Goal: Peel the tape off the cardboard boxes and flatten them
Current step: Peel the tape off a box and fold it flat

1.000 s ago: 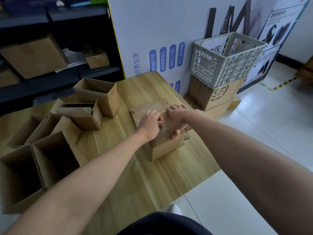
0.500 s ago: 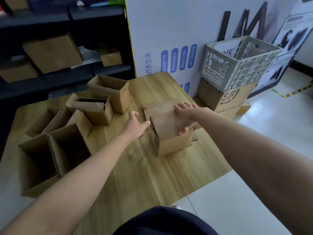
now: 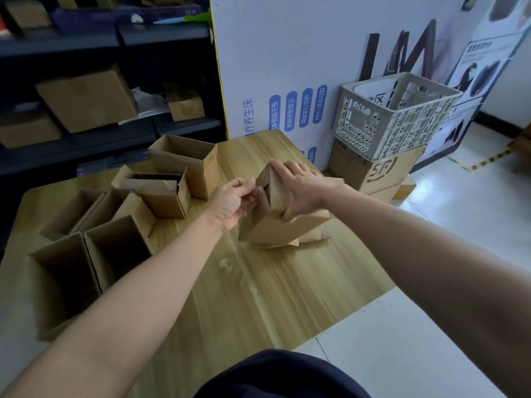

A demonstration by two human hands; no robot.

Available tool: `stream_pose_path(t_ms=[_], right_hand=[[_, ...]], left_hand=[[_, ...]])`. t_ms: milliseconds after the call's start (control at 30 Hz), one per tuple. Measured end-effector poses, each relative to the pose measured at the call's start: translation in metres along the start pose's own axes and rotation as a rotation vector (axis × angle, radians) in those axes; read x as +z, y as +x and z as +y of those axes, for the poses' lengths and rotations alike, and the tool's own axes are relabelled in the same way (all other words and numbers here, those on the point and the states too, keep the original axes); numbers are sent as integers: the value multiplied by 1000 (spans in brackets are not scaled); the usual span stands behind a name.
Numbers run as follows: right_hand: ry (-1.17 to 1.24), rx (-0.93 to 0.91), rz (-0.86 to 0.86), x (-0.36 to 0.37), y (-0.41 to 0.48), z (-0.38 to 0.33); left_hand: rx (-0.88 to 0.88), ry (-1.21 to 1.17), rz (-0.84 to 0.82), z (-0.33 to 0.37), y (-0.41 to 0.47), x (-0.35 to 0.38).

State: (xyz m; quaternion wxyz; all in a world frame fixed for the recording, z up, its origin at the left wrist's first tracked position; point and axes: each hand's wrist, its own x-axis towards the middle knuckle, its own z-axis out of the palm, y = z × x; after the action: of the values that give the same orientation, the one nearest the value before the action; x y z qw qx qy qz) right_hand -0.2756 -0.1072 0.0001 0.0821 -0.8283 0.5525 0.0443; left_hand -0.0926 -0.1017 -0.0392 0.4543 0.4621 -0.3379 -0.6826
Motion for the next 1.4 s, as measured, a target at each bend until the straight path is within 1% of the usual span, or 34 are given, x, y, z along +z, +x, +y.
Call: stream_pose_path(t_ms=[100, 167, 233, 300, 367, 433, 533, 633, 667, 700, 767, 800, 833, 867, 900, 933, 967, 1000, 1067, 1133, 1200, 1267, 1333, 1400], right_hand=[[107, 57, 74, -4, -3, 8], [169, 94, 96, -3, -4, 13], [214, 108, 94, -1, -6, 17], [260, 96, 80, 0, -7, 19], [315, 77, 72, 0, -7, 19], [385, 70, 83, 0, -7, 21], [448, 101, 123, 1, -9, 33], [538, 162, 143, 7, -11, 48], [568, 174, 141, 11, -11, 51], [587, 182, 134, 15, -12, 53], [613, 194, 101, 24, -12, 54], [626, 202, 87, 30, -13, 54], [638, 210, 78, 35, -14, 54], [650, 222, 73, 40, -15, 56], [662, 237, 69, 45, -16, 58], [675, 251, 63, 48, -17, 62], [678, 263, 50, 48, -18, 66], [654, 273, 33, 47, -18, 71], [479, 296, -8, 38, -18, 82], [231, 296, -45, 25, -17, 86], [45, 262, -75, 17, -13, 81], [-49, 250, -138, 16, -7, 68], [-96, 286, -215, 23, -2, 57], [-165, 306, -238, 34, -1, 55]], left_hand=[[79, 2, 64, 9, 7, 12], [98, 7, 105, 11, 10, 21], [110, 46, 102, 10, 11, 27], [153, 194, 98, 9, 13, 29], [214, 356, 147, 11, 17, 27], [211, 464, 316, 12, 23, 10], [122, 529, 571, 10, 32, -34], [90, 400, 709, 13, 32, -57], [96, 375, 709, 14, 33, -56], [125, 368, 666, 15, 34, -52], [152, 387, 497, 11, 36, -35], [130, 400, 398, 8, 35, -24], [91, 442, 309, 4, 34, -14], [67, 532, 238, -1, 36, -6], [57, 676, 185, -6, 38, 0], [76, 846, 175, -10, 42, 4], [119, 1013, 205, -13, 45, 10], [168, 1132, 258, -15, 47, 15], [234, 1244, 352, -15, 51, 26], [276, 1317, 375, -16, 53, 36], [335, 1356, 355, -19, 57, 45], [346, 1346, 314, -24, 58, 50], [330, 1261, 271, -30, 58, 50], [304, 1071, 288, -35, 57, 41]])
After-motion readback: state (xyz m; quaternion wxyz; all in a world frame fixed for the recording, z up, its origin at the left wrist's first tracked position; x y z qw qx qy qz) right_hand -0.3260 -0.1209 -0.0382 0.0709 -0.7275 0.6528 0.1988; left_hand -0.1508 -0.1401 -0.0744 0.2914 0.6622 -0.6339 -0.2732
